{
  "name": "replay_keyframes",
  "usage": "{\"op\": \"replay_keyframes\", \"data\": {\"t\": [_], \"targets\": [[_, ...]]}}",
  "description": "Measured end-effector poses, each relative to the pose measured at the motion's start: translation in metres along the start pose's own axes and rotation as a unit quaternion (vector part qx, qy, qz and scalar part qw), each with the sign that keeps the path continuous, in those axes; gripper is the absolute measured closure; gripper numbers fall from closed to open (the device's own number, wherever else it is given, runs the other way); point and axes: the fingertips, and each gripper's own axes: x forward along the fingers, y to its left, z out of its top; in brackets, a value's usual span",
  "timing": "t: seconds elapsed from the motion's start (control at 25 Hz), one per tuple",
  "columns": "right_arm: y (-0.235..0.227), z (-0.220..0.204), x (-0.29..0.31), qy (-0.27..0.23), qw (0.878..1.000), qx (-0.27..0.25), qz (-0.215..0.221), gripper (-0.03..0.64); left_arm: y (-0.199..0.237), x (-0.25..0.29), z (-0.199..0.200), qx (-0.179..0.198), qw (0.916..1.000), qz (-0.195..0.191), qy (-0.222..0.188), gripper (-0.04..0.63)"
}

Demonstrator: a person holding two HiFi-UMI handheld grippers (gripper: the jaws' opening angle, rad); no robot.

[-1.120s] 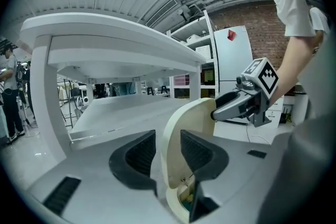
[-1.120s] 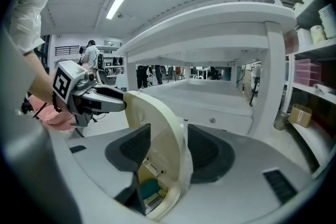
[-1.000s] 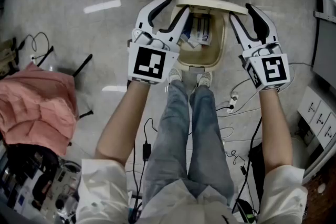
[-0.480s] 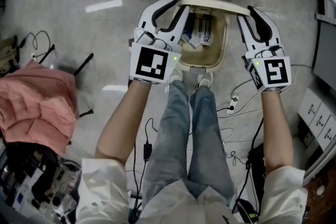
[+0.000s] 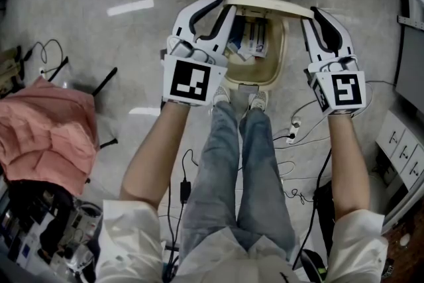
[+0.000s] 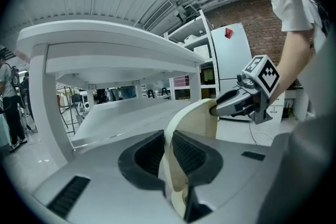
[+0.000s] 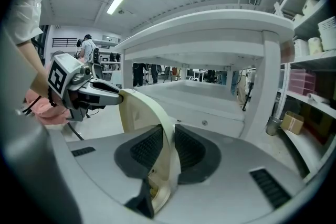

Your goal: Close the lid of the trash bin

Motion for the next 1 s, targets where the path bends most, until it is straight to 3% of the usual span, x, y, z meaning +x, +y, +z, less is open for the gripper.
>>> {"op": "replay_keyframes", "data": {"t": [0.64, 1.0], "targets": [[0.006, -0.003, -0.005, 0.006, 1.000, -0.012, 0.014, 0.538, -0.004, -0.005, -0.003, 0.014, 0.9998, -0.015, 0.008, 0.531], [0.015, -0.008, -0.014, 0.012, 0.999, -0.024, 0.026, 0.538, -0.015, -0.016, -0.007, 0.042, 0.9982, -0.036, 0.021, 0.531]]}}
